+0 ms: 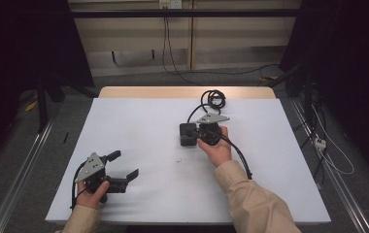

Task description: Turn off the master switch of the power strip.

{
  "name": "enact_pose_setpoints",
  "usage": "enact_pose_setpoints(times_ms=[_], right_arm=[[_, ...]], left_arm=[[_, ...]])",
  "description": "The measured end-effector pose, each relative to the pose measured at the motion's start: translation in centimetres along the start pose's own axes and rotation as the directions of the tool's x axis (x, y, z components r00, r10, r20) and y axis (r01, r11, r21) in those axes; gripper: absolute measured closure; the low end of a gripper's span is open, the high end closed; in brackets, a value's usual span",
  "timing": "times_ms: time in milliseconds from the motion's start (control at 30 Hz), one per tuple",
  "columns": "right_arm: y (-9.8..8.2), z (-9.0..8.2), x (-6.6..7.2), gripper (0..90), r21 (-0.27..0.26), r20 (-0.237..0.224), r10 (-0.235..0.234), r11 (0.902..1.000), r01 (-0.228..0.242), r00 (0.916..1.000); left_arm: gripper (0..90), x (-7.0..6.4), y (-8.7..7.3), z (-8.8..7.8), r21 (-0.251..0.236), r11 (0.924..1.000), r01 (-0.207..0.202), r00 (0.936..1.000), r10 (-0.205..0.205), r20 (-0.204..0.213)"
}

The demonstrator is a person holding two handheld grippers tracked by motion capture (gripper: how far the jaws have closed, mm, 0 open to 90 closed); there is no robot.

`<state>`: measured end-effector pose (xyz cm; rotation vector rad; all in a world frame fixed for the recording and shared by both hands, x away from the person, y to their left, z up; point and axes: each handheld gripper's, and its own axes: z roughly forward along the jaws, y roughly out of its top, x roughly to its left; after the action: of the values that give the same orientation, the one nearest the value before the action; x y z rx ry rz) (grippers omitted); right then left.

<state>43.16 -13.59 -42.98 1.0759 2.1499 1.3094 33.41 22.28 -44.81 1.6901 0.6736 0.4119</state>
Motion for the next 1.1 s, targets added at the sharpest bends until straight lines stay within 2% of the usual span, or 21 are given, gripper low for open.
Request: enact_pose_setpoints(times_ms=[767, 833, 1100], right_arm=[[-0.05, 0.16, 0.06, 90.0, -0.005, 0.003, 0.000, 1.0000, 0.000, 1.0000], [-0.06, 0.16, 0.03, 90.0, -0.005, 0.002, 0.003, 1.0000, -0.003, 1.0000], [-0.13, 0.20, 0.23, 90.0, -0.003, 0.013, -0.022, 0.9998, 0.022, 0.9997]], left_arm=[[2.8, -0.14, 0.03, -0.06, -0.002, 1.0000, 0.001, 1.0000, -0.001, -0.006], [2.8, -0.09, 0.04, -0.02, 0.000, 1.0000, -0.006, 1.0000, 0.006, 0.003], [2.8, -0.10, 0.07, -0.07, -0.001, 0.9999, -0.010, 1.0000, 0.010, 0.000]])
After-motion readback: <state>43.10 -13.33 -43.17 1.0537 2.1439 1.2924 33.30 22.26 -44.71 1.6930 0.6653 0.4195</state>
